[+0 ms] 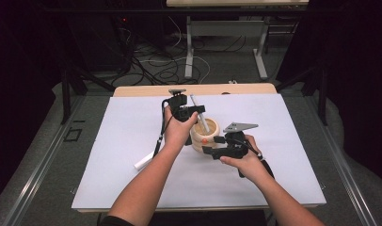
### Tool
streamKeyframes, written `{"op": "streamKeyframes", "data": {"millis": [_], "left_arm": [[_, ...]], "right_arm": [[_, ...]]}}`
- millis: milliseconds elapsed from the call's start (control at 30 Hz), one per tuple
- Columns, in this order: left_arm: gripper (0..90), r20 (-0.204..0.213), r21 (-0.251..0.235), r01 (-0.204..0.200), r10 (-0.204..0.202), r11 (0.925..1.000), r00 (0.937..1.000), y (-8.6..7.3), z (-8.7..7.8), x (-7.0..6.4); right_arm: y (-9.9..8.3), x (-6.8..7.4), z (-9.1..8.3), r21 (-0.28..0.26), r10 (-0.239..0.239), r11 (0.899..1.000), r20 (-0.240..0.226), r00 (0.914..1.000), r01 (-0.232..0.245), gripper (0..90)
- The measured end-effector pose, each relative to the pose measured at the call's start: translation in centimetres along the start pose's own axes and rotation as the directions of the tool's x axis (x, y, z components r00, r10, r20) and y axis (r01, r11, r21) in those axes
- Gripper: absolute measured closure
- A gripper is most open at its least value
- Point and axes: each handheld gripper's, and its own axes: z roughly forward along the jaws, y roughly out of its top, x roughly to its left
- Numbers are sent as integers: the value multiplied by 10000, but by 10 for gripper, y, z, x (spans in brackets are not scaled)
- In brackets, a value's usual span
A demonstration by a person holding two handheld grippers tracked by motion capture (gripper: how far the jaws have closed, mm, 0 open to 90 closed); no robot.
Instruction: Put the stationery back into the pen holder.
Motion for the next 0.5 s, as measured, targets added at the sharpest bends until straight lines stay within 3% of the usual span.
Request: {"op": "streamKeyframes", "data": {"millis": [500], "left_arm": [[779,-380,352,-134,148,9993,9992,-10,18,-1]], "right_arm": [[-2,-2,2,602,-314,9977,207,9993,301,273]]}}
